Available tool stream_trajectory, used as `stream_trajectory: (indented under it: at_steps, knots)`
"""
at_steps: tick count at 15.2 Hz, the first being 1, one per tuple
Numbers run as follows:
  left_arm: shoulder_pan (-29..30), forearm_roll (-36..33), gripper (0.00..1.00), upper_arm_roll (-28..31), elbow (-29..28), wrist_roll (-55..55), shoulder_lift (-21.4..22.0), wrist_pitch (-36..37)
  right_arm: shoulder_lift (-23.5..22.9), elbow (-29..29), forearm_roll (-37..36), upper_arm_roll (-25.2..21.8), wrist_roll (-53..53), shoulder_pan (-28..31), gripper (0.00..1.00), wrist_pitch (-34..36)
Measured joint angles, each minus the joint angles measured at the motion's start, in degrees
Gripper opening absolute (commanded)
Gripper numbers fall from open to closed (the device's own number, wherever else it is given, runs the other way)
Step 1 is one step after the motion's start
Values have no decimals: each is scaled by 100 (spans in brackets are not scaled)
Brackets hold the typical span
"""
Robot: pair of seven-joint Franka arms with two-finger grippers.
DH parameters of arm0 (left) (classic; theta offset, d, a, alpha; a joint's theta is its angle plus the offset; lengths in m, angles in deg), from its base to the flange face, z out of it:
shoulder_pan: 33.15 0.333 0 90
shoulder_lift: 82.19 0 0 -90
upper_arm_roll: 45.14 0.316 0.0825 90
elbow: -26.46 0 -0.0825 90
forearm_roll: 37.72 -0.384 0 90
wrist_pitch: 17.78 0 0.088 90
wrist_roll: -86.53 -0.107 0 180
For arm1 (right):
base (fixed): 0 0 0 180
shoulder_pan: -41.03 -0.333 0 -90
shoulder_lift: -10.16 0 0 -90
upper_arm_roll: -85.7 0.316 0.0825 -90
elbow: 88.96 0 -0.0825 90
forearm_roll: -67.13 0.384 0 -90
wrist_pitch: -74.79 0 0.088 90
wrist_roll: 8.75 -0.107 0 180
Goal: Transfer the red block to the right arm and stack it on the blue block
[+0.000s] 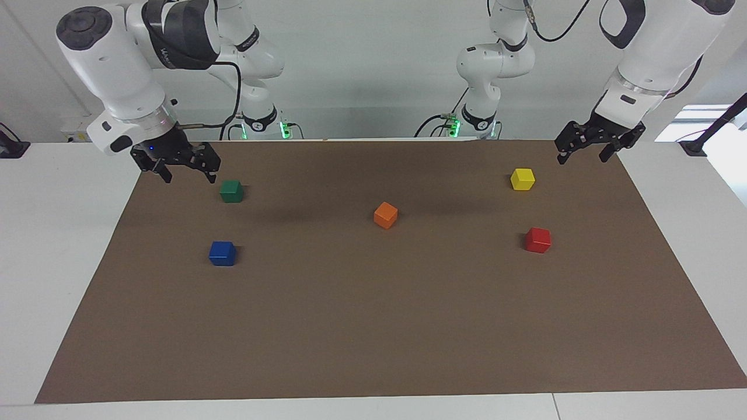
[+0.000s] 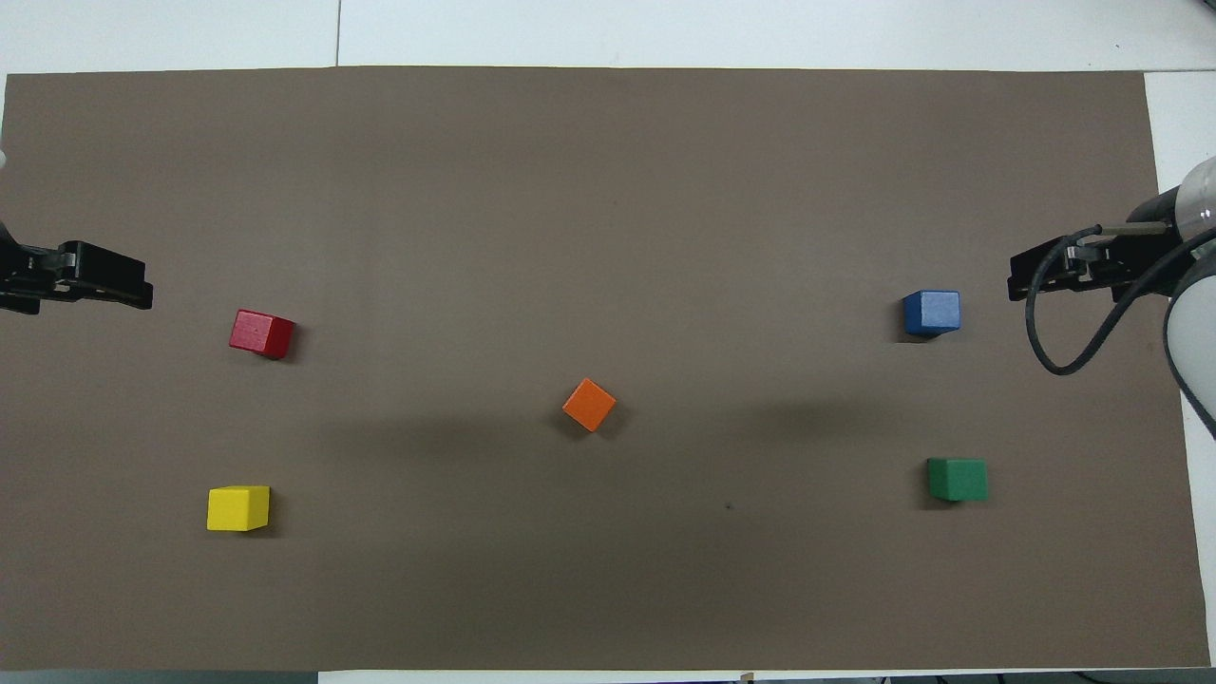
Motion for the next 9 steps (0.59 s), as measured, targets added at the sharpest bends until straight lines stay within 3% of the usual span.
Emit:
stream_trajectory:
  at_steps: [6,9]
  knots:
    - [0,0,100,33,-25,9,4,-4,0,0,0,0,0,1,100,0]
    - [88,0,100,129,-417,14,106,-375,0,0,0,0,0,1,100,0]
